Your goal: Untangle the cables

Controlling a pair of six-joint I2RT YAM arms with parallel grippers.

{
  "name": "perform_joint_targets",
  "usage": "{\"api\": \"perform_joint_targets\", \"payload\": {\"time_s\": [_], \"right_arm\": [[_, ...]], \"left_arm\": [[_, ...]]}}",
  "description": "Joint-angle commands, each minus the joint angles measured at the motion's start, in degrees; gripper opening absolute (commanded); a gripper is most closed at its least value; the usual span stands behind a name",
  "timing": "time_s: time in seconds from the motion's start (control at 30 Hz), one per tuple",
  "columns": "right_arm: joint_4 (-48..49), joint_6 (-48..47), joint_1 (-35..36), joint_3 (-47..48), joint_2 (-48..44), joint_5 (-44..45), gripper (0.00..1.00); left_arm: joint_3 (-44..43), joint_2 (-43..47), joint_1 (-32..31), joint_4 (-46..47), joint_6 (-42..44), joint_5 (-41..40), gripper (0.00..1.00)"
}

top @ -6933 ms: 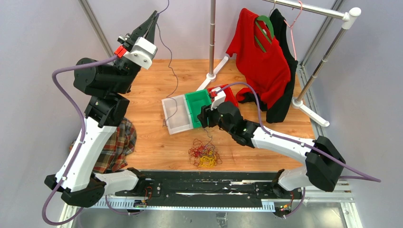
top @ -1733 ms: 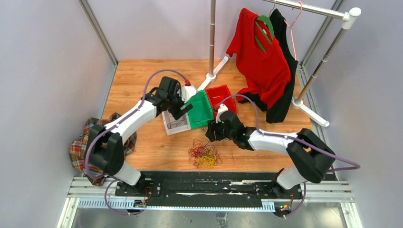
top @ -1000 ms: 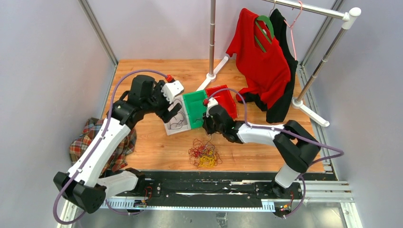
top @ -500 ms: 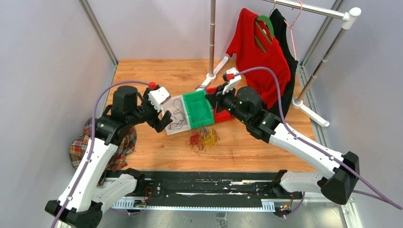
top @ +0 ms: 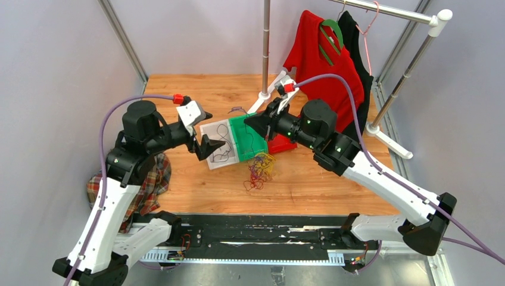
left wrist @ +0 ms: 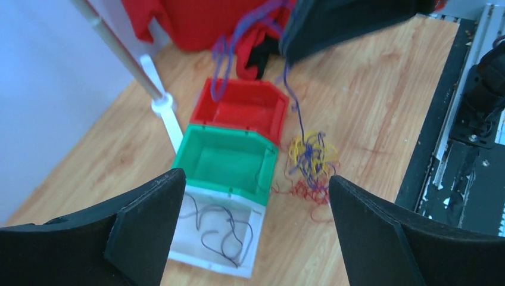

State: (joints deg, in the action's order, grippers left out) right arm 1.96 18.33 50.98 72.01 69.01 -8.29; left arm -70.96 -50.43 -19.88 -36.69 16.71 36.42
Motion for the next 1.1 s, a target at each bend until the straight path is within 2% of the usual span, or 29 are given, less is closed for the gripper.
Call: {"api": "perform_joint_targets", "payload": {"time_s": [0.0, 0.1, 0.23, 0.47, 0.53, 0.67, 0.73, 0.83, 0.9, 1.0, 1.07], "right_arm": [[-1.0, -0.1, 1.0, -2.6, 0.2, -7.7, 0.01], [-0.9, -0.1, 1.0, -4.1, 1.2, -10.7, 0.01], [-1.0, -0.8, 1.8, -4.4, 3.2, -13.7, 0.01], [0.1, -1.1, 3.1, -4.9, 5.6, -16.3, 0.01], [0.5, -1.1, 3.3, -5.3, 5.7, -16.5, 0.01], [1.9, -0.9, 3.3, -7.4, 4.9, -15.9, 0.01], [3.0, -0.6, 3.3, -8.5, 4.4, -15.4, 0.01], [4.8, 0.2, 3.3, -9.9, 4.0, -14.5, 0.01], [5.6, 0.8, 3.3, -11.1, 3.9, -12.5, 0.09], [7.2, -0.5, 4.4, -13.5, 3.7, -8.5, 0.37], [8.0, -2.7, 6.2, -14.8, 3.9, -5.8, 0.44]], "left_arm": [[-3.2, -0.8, 0.4, 3.5, 6.2, 7.8, 0.94], [-4.0, -2.6, 0.3, 3.4, 10.5, 9.1, 0.88], [-5.6, -5.8, -0.2, -1.6, 16.6, 11.3, 0.76], [-5.6, -7.5, -5.9, -13.0, 30.9, 7.3, 0.63], [-5.7, -7.8, -6.5, -14.4, 32.8, 6.1, 0.52], [-6.4, -7.7, -6.6, -14.5, 33.9, 4.2, 0.17], [-6.4, -7.3, -7.1, -14.5, 33.9, 2.8, 0.07], [-6.0, -6.2, -8.4, -14.5, 34.2, 1.8, 0.01], [-6.2, -5.7, -9.6, -14.5, 34.0, 1.0, 0.00], [-8.1, -5.8, -10.8, -14.5, 31.6, 0.6, 0.00], [-10.4, -6.3, -11.2, -14.5, 29.8, 0.7, 0.01]]}}
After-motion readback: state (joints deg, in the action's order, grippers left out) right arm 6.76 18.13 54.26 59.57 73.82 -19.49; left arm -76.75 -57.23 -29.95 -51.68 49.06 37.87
